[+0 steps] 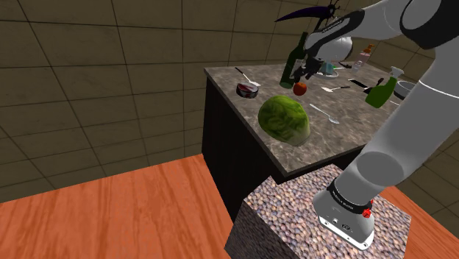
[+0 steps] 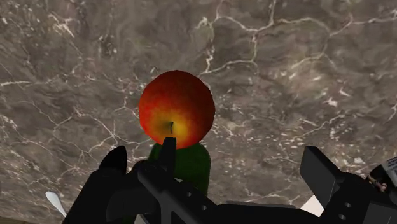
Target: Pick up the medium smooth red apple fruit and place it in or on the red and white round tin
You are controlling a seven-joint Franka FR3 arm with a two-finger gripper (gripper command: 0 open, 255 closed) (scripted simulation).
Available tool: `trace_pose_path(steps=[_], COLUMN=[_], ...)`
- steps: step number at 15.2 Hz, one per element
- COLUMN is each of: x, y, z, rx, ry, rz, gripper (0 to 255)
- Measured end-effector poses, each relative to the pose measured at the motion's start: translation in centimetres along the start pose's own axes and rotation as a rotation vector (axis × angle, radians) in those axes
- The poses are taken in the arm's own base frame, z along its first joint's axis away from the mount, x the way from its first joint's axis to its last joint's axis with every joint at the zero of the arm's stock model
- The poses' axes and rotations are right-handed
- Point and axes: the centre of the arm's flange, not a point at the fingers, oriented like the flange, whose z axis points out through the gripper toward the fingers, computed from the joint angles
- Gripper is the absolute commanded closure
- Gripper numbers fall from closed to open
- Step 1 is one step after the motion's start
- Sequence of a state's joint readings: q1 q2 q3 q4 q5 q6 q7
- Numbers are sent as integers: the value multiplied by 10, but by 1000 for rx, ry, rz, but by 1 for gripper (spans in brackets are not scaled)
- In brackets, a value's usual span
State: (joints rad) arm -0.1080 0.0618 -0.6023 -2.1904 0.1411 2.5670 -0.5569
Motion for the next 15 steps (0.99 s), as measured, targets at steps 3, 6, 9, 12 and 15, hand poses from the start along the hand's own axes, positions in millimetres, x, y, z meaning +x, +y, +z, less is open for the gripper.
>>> trace_pose_path(steps=[3, 6, 9, 12, 15], x=[10, 17, 19, 20, 20], y=[24, 46, 48, 48, 49], z=[25, 43, 59, 74, 82], rx=[-15, -23, -24, -23, -23], ry=[12, 20, 22, 22, 22], rz=[4, 8, 8, 8, 8], gripper=[0, 0, 0, 0, 0])
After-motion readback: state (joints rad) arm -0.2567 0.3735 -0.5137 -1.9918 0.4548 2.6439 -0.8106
